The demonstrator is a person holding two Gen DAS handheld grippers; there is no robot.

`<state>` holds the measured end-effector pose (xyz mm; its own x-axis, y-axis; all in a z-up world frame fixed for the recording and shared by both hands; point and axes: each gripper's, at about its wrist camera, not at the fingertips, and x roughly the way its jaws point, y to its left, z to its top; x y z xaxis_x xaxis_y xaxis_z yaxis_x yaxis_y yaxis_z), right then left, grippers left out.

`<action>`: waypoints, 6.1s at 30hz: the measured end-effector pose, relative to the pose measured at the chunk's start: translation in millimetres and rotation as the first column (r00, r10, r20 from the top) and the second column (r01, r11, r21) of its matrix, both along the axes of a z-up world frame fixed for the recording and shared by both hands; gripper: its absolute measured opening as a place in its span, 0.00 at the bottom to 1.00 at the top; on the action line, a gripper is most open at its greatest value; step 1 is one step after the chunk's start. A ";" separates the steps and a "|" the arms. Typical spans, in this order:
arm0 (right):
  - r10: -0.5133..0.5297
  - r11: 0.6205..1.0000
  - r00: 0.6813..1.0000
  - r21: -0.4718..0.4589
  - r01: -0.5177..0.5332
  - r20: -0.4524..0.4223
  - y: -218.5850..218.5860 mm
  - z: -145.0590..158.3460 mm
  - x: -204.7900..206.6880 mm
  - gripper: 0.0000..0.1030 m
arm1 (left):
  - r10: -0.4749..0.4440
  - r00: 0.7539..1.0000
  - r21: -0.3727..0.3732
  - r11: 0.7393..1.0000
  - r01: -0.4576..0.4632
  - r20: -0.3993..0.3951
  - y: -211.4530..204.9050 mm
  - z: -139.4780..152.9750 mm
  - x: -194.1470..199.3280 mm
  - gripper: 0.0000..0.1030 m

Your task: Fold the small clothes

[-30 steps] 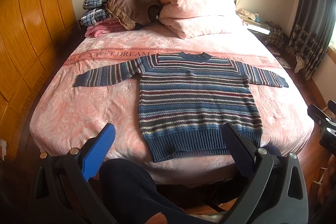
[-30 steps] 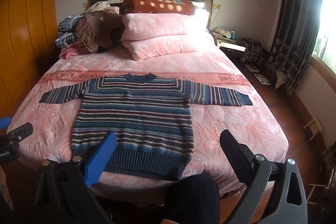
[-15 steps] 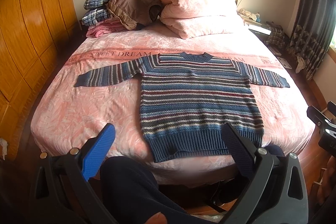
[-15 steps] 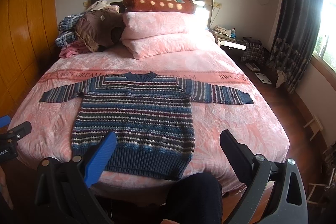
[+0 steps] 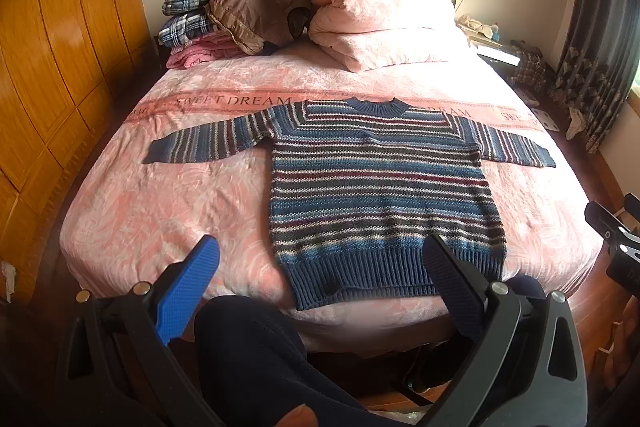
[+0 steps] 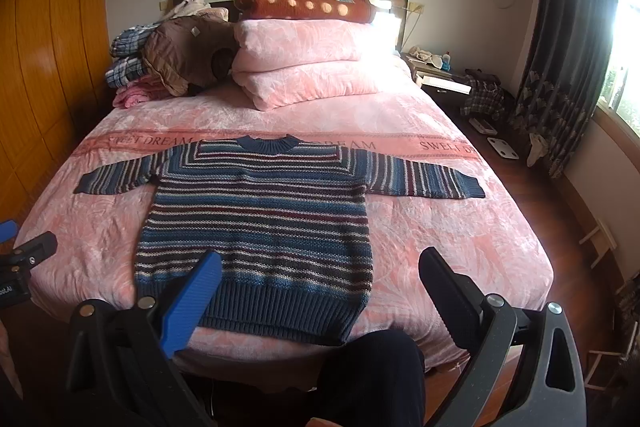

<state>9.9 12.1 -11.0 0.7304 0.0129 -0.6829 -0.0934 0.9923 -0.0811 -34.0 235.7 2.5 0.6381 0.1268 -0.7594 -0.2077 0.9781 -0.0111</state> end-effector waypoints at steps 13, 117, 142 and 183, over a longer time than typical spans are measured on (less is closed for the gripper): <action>0.010 1.000 0.999 -0.009 -0.010 -0.031 3.1 -9.7 24.1 0.96 | 0.009 1.000 0.012 1.000 -0.009 -0.022 -2.4 -6.5 14.3 0.98; 0.158 0.939 0.968 0.333 -0.087 -0.193 -5.2 -240.5 374.3 0.35 | -0.208 0.974 -0.827 0.561 0.041 -0.093 11.1 -225.0 325.7 0.97; 0.003 0.746 0.979 0.652 0.134 -0.204 -80.8 -293.8 322.7 0.46 | -0.188 0.917 -0.832 0.512 -0.215 -0.352 -96.6 -313.9 485.6 0.06; 0.053 0.779 0.976 0.621 0.092 -0.212 -51.9 -300.5 332.7 0.45 | -0.345 0.895 -0.821 0.570 -0.039 -0.282 -74.8 -272.7 508.6 0.07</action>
<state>342.6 -39.8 -311.5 0.5787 0.4760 -0.6622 -0.0158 0.8184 0.5745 474.6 160.9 -270.1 0.2295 -0.7139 -0.6616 -0.2291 0.6210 -0.7496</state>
